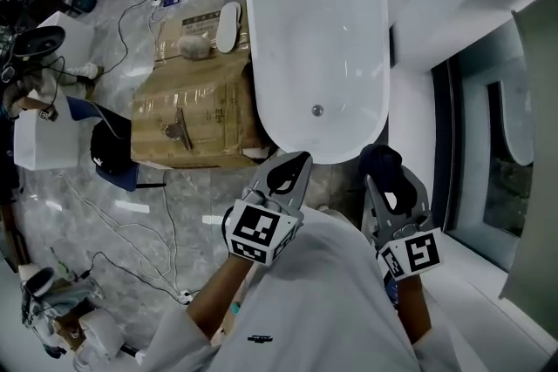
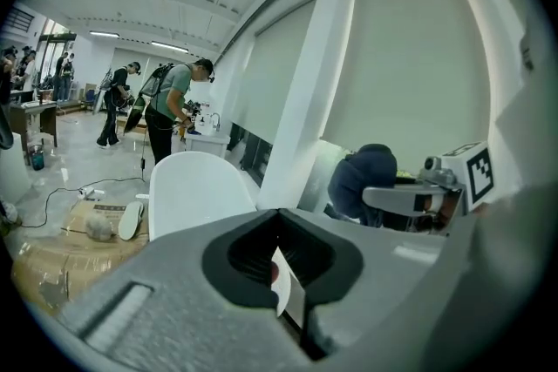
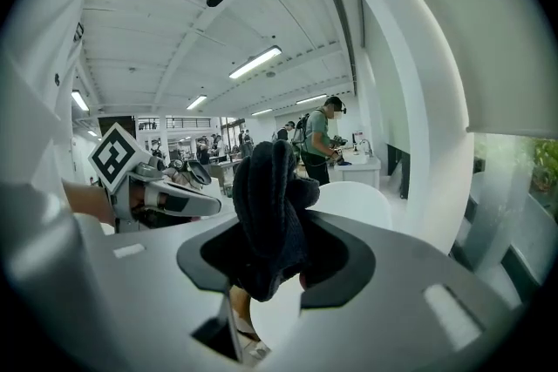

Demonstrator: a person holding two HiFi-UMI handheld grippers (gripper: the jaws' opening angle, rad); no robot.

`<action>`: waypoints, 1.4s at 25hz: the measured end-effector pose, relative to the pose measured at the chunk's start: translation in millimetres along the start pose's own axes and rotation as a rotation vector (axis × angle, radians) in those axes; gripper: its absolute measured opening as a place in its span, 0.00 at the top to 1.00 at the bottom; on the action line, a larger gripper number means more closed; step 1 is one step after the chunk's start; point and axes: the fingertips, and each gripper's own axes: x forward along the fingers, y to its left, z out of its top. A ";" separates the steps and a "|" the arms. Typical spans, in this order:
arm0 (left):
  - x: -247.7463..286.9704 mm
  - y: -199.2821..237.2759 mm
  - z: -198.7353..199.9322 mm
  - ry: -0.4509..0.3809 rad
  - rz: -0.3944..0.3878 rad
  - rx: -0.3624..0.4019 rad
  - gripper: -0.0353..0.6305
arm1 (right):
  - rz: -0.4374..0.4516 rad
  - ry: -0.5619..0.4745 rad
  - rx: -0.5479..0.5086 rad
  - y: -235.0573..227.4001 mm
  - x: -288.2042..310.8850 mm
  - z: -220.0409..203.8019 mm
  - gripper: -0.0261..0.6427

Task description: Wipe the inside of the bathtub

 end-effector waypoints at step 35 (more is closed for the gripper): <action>184.7 184.2 60.0 0.081 0.180 -0.020 0.95 | 0.300 0.149 -0.088 -117.4 278.5 18.8 0.72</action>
